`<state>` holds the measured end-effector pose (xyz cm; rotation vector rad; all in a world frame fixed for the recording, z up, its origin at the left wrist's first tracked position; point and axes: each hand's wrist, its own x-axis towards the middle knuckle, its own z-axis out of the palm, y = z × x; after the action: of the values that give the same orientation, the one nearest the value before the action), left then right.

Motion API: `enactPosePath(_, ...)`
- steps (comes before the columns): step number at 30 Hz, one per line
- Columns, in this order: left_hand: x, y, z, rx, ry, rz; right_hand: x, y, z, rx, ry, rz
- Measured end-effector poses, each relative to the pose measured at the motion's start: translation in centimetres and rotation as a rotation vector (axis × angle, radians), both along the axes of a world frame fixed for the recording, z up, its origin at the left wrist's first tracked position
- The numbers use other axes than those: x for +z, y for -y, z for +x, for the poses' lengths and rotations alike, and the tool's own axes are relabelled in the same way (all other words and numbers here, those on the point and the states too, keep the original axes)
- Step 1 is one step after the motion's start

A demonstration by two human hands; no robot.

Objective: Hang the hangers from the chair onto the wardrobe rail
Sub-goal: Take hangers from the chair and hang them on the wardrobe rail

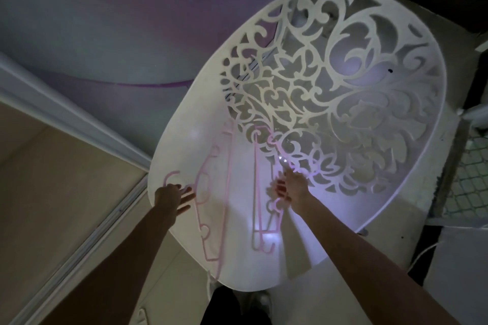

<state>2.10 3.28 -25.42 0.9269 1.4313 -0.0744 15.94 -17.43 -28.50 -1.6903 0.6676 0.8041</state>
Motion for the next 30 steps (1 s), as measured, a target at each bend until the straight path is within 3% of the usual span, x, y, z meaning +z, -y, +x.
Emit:
enactPosePath(3,-1.3,-0.3,0.5,-0.151,-0.125,0.077,0.6,-1.2,0.1,-0.022,0.199,-0.093)
enactPosePath(6,-1.7,-0.5,0.7,-0.437,-0.294,0.268,0.9,-0.8,-0.3,0.213,0.363,-0.321)
enactPosePath(8,-1.4,0.3,1.0,-0.591,-0.371,0.509,1.2,0.1,-0.5,0.381,0.442,-0.378)
enactPosePath(10,-0.7,1.4,2.3,-0.715,-0.313,0.778,1.7,0.9,0.0,0.543,0.503,-0.477)
enactPosePath(12,-0.9,2.4,4.7,-0.860,-0.100,1.009,2.5,1.3,1.3,0.688,0.581,-0.606)
enactPosePath(15,-2.7,3.6,9.5,-1.168,0.203,1.197,4.3,1.6,4.2,0.877,0.725,-0.803)
enactPosePath(17,-3.7,4.6,12.2,-1.483,0.199,1.220,5.3,1.7,5.9,0.981,0.788,-0.900)
enactPosePath(19,-5.2,5.6,13.6,-1.698,0.040,1.237,5.5,2.1,7.2,1.067,0.837,-0.971)
enactPosePath(23,-6.9,5.1,13.4,-1.649,-0.240,1.334,5.8,2.9,8.2,1.156,0.846,-0.982)
enactPosePath(25,-7.1,4.5,13.7,-1.545,-0.188,1.258,6.5,3.4,8.2,1.187,0.880,-0.975)
enactPosePath(28,-7.0,3.8,14.4,-1.348,0.030,1.066,7.5,4.7,7.5,1.222,0.974,-0.946)
enactPosePath(30,-6.5,3.3,13.5,-1.245,0.077,1.168,8.2,5.8,6.8,1.209,1.040,-0.882)
